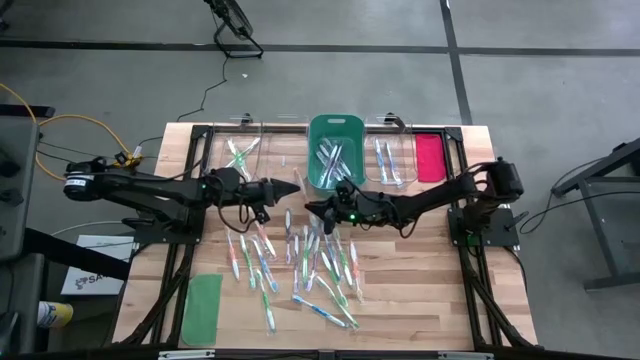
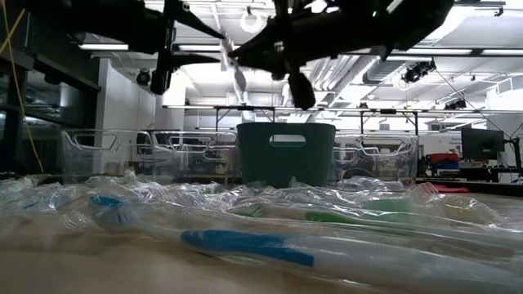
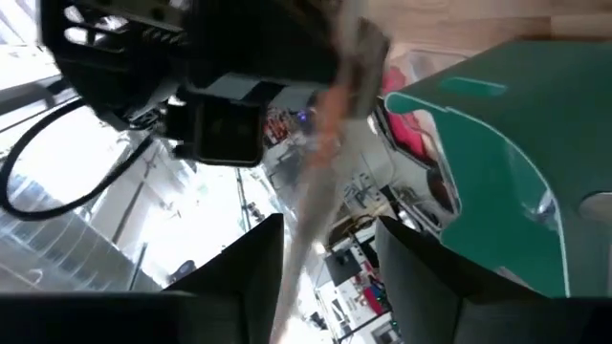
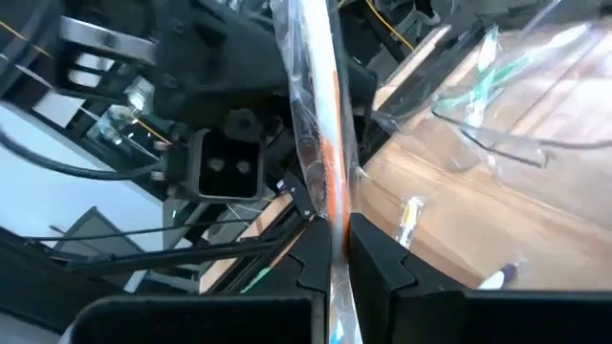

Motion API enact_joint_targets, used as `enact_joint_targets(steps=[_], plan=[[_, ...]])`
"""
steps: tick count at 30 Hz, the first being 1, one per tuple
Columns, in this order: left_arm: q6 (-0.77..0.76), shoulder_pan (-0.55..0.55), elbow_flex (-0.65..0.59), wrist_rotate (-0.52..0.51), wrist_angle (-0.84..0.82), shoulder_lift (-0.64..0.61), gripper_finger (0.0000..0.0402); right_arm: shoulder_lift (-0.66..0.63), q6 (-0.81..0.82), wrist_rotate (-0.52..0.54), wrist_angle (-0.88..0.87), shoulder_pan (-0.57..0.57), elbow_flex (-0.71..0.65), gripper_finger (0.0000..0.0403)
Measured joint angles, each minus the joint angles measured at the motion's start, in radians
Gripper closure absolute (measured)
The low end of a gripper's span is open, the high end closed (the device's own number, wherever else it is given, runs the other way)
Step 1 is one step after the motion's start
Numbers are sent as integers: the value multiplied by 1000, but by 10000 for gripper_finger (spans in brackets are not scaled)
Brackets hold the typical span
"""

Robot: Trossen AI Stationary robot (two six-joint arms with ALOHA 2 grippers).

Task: Pick & Place Toothbrushes
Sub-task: Put the orange toothbrush into the middle transparent bin

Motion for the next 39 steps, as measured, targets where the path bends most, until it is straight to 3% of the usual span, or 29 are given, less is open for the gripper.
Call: enact_joint_targets(steps=[6, 12, 16, 21, 26, 33, 39], plan=[[0, 0, 1, -9, 14, 42, 239, 86, 12, -33, 67, -12, 37, 389], [1, 0, 0, -74, 16, 43, 244, 88, 2, -52, 70, -13, 53, 389], [1, -1, 0, -104, 17, 42, 283, 85, 2, -50, 64, -14, 53, 389], [-2, 0, 0, -106, 13, 41, 376, 85, 1, -57, 61, -13, 53, 389], [-28, 0, 0, -109, 12, 41, 373, 84, -28, -58, 63, -13, 53, 381], [-79, 0, 0, -111, 4, 41, 386, 55, -152, -89, 49, -12, 52, 285], [-288, 1, 0, -122, -11, 42, 384, -74, -231, -92, -123, -26, 53, 196]])
